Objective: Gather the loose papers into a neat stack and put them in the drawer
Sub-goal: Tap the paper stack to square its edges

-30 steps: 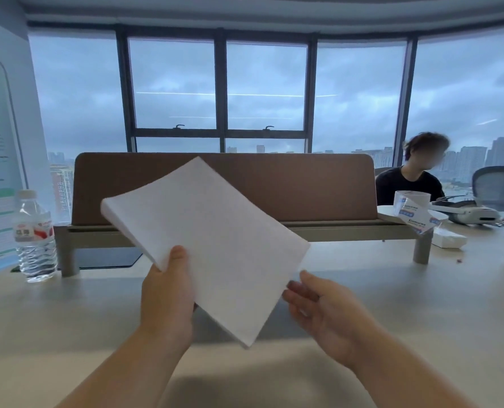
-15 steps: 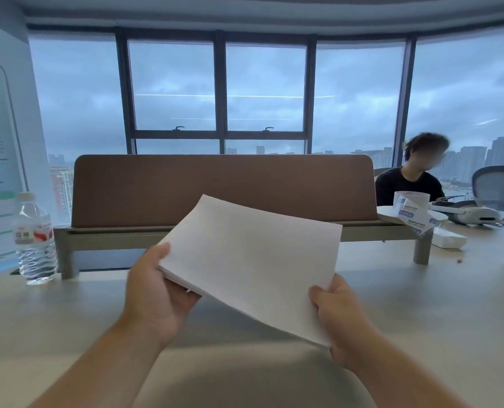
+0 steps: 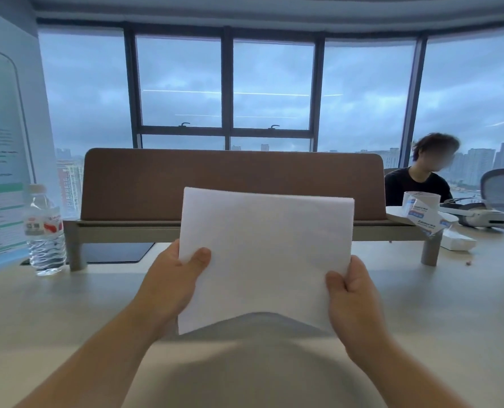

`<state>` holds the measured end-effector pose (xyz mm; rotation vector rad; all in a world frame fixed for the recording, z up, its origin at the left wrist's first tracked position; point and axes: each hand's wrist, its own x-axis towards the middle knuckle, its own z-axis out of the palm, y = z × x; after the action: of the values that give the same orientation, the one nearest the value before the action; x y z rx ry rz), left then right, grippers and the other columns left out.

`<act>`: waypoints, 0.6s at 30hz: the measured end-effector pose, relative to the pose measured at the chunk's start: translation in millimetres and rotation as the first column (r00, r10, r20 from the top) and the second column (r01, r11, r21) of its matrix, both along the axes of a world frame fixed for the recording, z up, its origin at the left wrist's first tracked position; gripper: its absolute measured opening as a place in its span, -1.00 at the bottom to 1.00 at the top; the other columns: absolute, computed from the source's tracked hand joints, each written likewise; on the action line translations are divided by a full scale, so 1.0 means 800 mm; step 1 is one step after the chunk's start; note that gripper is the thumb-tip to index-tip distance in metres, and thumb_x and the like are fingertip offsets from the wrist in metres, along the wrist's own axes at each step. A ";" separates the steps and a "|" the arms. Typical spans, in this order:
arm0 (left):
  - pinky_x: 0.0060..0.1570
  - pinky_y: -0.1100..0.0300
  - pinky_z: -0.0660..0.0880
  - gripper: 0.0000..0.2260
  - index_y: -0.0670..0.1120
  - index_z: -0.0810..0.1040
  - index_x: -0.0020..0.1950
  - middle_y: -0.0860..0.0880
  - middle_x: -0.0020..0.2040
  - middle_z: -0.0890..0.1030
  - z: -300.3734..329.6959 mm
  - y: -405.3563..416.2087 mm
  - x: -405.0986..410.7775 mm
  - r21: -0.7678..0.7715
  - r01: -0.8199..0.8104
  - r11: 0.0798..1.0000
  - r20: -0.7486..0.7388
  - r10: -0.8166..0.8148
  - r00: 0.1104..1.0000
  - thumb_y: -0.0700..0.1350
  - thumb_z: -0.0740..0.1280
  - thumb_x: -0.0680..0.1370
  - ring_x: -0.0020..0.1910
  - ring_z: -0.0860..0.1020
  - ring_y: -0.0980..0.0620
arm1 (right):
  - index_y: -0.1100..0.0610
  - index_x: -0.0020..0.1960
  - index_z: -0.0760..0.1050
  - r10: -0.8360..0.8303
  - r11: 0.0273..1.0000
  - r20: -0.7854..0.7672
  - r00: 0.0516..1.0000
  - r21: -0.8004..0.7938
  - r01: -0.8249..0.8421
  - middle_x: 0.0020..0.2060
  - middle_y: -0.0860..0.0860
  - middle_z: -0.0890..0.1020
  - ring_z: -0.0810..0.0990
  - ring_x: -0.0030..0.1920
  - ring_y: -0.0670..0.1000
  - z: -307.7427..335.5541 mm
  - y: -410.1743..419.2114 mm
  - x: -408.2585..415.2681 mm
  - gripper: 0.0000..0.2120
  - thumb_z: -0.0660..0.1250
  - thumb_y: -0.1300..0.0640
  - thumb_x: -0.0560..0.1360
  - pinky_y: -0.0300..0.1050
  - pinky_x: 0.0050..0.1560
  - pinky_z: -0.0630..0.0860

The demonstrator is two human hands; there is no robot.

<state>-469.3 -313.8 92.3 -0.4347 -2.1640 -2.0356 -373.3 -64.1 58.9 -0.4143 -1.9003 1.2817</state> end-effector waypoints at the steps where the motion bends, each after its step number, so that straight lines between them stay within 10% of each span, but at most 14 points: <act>1: 0.09 -0.18 0.66 -0.90 0.12 0.62 0.15 0.03 -0.01 0.77 0.003 0.002 0.003 0.045 0.011 0.999 -0.006 -0.011 1.000 0.05 0.37 0.66 -0.01 0.73 -0.11 | 0.00 0.02 0.46 0.002 1.000 -0.033 0.999 -0.030 -0.003 -0.11 -0.06 0.66 0.62 -0.09 0.02 0.004 0.000 -0.001 -0.84 0.22 0.25 0.63 -0.04 -0.10 0.52; 7: 0.12 -0.24 0.65 -0.55 -0.09 0.65 0.24 -0.15 0.09 0.77 -0.011 -0.010 -0.001 0.241 0.154 0.958 0.081 -0.178 0.981 -0.03 0.62 0.40 0.06 0.74 -0.26 | -0.05 -0.01 0.54 0.037 0.976 -0.103 0.994 -0.210 -0.058 -0.10 -0.05 0.70 0.67 -0.04 0.10 0.001 0.010 0.001 -0.89 0.35 0.17 0.55 0.17 0.01 0.61; 18: 0.03 -0.15 0.67 -0.63 -0.02 0.70 0.18 -0.03 0.03 0.79 -0.020 0.004 0.006 0.162 0.100 0.982 -0.017 -0.099 0.995 0.05 0.57 0.42 -0.01 0.76 -0.15 | -0.02 0.00 0.50 0.045 0.992 -0.134 0.990 -0.111 -0.060 -0.07 -0.08 0.67 0.64 -0.05 0.01 -0.002 0.009 -0.003 -0.87 0.31 0.21 0.61 0.05 0.00 0.58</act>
<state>-464.8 -310.7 75.9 -0.5390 -1.9884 -2.2373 -375.7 -56.9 57.5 -0.3318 -1.7429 1.4231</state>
